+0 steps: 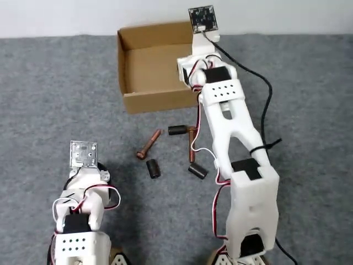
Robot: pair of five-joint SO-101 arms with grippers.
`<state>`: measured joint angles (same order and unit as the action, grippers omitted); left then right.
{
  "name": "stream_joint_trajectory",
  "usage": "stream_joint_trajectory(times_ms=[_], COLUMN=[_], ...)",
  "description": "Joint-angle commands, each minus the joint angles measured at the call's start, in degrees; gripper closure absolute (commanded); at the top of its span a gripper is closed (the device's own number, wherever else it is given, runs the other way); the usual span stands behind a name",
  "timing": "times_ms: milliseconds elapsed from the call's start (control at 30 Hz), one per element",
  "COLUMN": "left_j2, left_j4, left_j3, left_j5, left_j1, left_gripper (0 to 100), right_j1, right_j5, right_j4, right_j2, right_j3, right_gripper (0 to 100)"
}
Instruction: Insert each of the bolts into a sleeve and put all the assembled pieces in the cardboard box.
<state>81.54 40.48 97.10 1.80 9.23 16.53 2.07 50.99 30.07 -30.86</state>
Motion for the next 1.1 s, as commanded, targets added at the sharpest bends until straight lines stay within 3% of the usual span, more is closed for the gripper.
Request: stream_joint_trajectory(times_ms=[0,267,467,700,767,933,1067], left_j2=[0.44,0.44,0.44,0.44,0.44,0.44,0.44], left_j4=[-1.41,-1.41,-1.41,-1.41,-1.41,-1.41,-1.41], left_j3=[-0.31,-0.31,-0.31,-0.31,-0.31,-0.31,-0.31], left_j5=[-0.44,-0.53,-0.62,-0.62,-0.62,-0.62,-0.62], left_j1=[0.00,1.41,1.41,1.41,1.41,1.41,1.41], left_gripper=[100,100,100,100,100,100,100], right_j1=[0.84,2.68,4.62,6.29,6.81,8.48,9.36], right_j5=[0.00,0.26,7.65,8.62,7.74,-3.69,-4.57], right_j4=[8.66,25.10,36.35,51.12,52.00,52.00,51.82], right_j2=[-6.02,-8.31,-8.13,-7.96,-8.48,-13.67,-19.65], right_j3=[-2.99,-2.99,-2.99,-2.90,-1.49,6.59,18.11], right_gripper=[99.1,99.1,99.1,99.1,99.1,99.1,99.1])
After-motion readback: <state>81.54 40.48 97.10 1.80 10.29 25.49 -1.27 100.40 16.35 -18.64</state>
